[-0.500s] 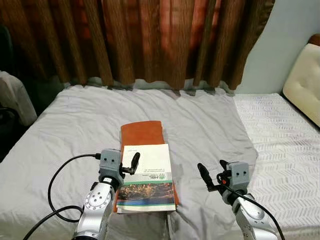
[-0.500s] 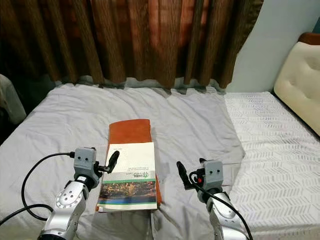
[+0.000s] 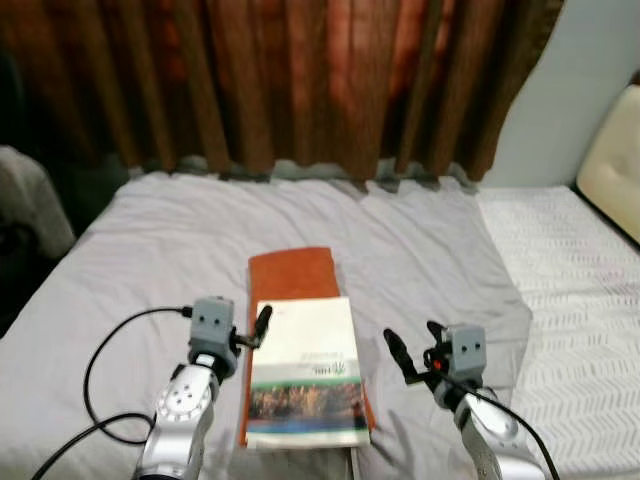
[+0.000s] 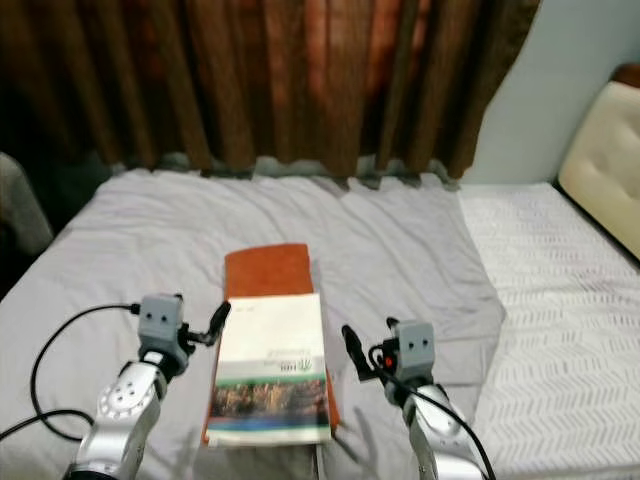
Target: Clean up the room
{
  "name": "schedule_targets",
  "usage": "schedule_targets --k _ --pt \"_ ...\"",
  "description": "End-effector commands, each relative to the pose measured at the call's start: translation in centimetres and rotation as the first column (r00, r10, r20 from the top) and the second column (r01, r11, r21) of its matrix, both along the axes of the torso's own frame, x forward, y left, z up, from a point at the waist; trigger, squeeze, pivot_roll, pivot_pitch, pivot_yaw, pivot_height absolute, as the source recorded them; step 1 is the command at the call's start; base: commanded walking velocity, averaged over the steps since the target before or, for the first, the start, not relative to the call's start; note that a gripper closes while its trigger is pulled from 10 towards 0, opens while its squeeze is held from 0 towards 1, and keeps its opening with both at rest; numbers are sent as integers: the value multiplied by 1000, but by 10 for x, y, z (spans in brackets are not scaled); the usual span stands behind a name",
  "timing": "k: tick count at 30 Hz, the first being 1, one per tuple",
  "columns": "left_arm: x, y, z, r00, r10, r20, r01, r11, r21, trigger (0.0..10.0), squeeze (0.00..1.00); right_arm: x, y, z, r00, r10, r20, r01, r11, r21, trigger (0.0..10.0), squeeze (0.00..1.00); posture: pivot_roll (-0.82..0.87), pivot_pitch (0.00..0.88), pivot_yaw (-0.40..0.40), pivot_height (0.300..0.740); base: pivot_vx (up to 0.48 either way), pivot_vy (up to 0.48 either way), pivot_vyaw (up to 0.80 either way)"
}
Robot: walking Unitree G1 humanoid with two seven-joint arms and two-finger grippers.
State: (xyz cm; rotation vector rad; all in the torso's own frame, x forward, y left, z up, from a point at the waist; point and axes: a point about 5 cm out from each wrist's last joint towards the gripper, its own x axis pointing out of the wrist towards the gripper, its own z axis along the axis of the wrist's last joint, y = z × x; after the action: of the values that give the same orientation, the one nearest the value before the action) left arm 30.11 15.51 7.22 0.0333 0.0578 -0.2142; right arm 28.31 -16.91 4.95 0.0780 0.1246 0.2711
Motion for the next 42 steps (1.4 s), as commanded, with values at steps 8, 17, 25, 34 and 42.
schedule_targets --k 8,17,25,34,42 --pt "-1 -11 0 999 -27 -24 27 999 -16 10000 0 2 -12 -19 987 -5 -160 3 1000 -10 10000 0 -12 0 -12 740 0 0 0" --pt "-22 11 31 944 -329 26 330 941 -78 10000 0 26 2 -29 945 -52 -323 91 990 107 10000 0 195 373 -2 740 0 0 0" --pt "-55 27 49 958 -280 67 283 959 -37 10000 0 39 14 -18 954 -68 -293 124 977 175 10000 0 250 508 44 740 0 0 0" --pt "-106 14 43 967 -255 -9 252 958 -135 10000 0 43 34 -14 963 -21 -270 101 953 286 10000 0 239 489 25 740 0 0 0" --pt "-117 6 43 970 -242 -35 233 960 -157 10000 0 50 32 5 990 -25 -136 77 917 391 10000 0 226 477 4 740 0 0 0"
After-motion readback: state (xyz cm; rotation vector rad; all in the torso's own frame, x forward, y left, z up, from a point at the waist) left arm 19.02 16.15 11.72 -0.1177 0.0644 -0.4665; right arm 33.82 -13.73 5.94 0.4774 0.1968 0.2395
